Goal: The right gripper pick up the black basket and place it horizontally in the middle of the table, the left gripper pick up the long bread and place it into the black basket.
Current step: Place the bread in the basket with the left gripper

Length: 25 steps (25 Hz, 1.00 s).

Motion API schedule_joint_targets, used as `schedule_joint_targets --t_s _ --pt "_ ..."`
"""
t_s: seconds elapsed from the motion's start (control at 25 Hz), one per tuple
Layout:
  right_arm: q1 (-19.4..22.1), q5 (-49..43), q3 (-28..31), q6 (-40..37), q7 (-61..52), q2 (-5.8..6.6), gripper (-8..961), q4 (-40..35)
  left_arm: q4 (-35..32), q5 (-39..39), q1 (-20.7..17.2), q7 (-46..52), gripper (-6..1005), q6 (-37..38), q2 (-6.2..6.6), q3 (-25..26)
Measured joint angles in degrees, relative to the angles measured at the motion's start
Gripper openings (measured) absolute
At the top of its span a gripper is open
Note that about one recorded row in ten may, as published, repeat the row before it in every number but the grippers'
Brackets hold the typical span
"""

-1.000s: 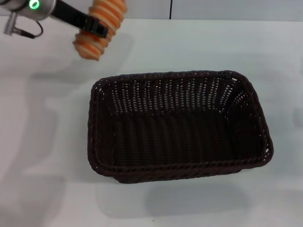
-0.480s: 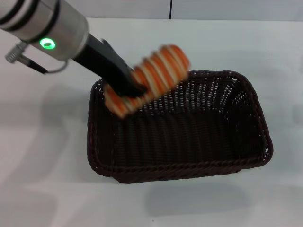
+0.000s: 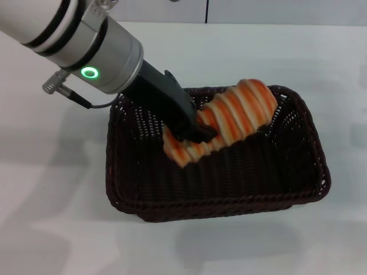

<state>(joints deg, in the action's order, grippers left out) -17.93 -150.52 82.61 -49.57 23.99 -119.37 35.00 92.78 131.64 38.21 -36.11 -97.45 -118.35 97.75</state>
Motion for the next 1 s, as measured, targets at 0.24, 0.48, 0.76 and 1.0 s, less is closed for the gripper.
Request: schedule_joint_targets --t_s 0.24,0.48,0.76,1.0 --pt "-0.2 0.1 0.0 -0.2 0.0 0.01 383 -0.4 -3.9 -5.2 0.2 -2.7 321 2.6 -0.04 -0.3" --pt "0.4 0.1 0.2 -0.2 0.0 0.02 383 -0.5 -4.1 -7.5 -1.3 -4.5 474 7.4 0.04 0.1" --pt "0.9 0.1 0.9 -0.3 0.0 0.02 383 -0.5 -5.4 -7.6 -1.6 -5.5 715 9.8 0.09 0.2" --pt "1.4 0.1 1.2 -0.3 0.0 0.02 383 -0.5 -4.5 -8.9 -6.5 -9.4 783 21.8 0.08 1.7"
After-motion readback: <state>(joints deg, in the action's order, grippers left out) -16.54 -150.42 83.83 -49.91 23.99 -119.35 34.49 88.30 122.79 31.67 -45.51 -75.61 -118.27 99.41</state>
